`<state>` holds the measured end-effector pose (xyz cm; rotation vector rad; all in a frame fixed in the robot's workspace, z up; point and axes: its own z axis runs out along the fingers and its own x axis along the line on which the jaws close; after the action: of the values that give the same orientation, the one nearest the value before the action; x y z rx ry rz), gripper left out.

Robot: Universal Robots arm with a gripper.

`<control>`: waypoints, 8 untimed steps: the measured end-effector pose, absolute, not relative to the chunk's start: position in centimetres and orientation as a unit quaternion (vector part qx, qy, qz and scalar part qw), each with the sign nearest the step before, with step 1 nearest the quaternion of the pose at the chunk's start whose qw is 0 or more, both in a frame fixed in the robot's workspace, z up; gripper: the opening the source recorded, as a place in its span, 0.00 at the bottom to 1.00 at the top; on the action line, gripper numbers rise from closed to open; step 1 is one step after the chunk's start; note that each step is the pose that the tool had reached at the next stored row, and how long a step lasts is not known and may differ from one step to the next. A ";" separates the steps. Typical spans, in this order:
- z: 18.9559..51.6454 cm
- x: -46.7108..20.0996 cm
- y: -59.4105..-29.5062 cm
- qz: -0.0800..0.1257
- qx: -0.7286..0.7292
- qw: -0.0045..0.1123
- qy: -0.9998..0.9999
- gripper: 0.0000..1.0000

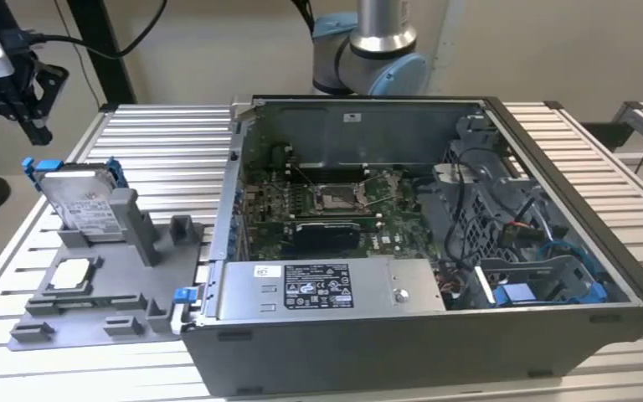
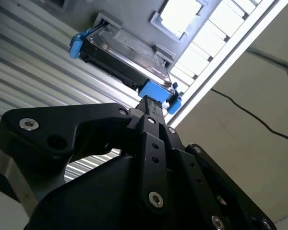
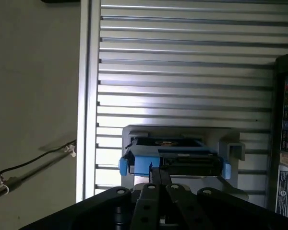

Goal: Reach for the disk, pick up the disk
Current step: 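Reach for the disk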

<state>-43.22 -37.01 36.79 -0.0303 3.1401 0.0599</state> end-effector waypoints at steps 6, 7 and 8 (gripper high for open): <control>36.8 -43.3 -37.0 0.019 -0.010 0.000 1.000 0.00; 36.8 -43.3 -37.0 0.019 -0.010 0.000 1.000 0.00; 36.8 -43.3 -37.0 0.019 -0.010 0.000 1.000 0.00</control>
<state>-43.29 -37.01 36.79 -0.0303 3.1399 0.0600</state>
